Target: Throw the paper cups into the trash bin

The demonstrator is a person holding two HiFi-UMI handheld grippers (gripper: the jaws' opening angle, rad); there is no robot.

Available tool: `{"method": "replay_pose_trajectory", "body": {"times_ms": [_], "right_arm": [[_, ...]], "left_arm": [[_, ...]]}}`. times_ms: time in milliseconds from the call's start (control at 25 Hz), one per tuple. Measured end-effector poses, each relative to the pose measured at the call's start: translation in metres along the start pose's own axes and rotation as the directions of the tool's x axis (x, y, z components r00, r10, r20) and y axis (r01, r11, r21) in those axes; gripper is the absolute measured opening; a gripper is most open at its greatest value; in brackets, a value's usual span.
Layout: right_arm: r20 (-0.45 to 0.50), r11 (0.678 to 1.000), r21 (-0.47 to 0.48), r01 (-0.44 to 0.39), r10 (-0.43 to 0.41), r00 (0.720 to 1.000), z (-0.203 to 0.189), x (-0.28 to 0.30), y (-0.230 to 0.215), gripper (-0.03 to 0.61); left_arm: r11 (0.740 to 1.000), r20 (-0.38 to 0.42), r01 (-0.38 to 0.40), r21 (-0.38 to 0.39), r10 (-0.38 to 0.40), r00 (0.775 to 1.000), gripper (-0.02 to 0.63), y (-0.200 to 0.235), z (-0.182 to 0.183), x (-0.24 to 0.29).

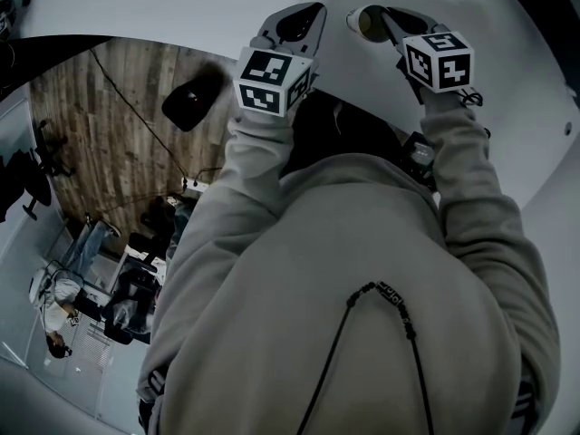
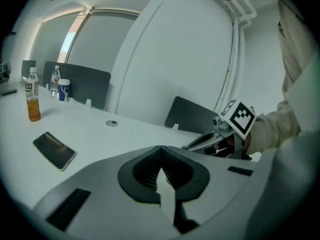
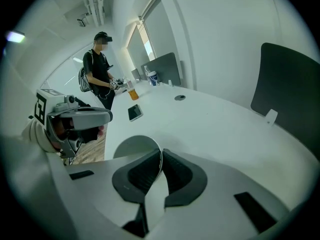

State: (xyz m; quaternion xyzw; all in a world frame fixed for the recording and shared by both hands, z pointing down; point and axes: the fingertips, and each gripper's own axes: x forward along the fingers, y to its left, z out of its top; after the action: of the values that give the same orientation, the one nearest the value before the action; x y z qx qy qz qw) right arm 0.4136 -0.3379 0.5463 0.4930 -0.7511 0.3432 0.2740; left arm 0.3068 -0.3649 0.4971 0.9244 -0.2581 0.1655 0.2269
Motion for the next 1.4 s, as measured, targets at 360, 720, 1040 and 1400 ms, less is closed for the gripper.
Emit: {"method": "replay_pose_trajectory", "body": {"times_ms": [360, 720, 1040, 1400], "right_arm": [[0.094, 0.999, -0.018, 0.029, -0.027, 0.995, 0.028, -0.031, -0.001, 0.039], [0.321, 0.991, -0.087, 0.101, -0.068, 0.945, 0.083, -0.127, 0.006, 0.040], [0.484, 0.979, -0.157, 0.128, -0.037, 0.874, 0.109, -0.198, 0.036, 0.038], [0.568, 0.963, -0.231, 0.141, 0.016, 0.823, 0.138, -0.265, 0.048, 0.039]], "left_arm": [[0.998, 0.026, 0.013, 0.053, -0.015, 1.000, 0.002, -0.013, 0.019, -0.003], [0.982, 0.154, -0.015, 0.189, -0.014, 0.988, 0.001, -0.057, 0.080, -0.038], [0.954, 0.282, -0.067, 0.291, -0.019, 0.959, 0.000, -0.103, 0.121, -0.076], [0.939, 0.366, -0.109, 0.326, -0.019, 0.930, 0.000, -0.142, 0.166, -0.096]]}}
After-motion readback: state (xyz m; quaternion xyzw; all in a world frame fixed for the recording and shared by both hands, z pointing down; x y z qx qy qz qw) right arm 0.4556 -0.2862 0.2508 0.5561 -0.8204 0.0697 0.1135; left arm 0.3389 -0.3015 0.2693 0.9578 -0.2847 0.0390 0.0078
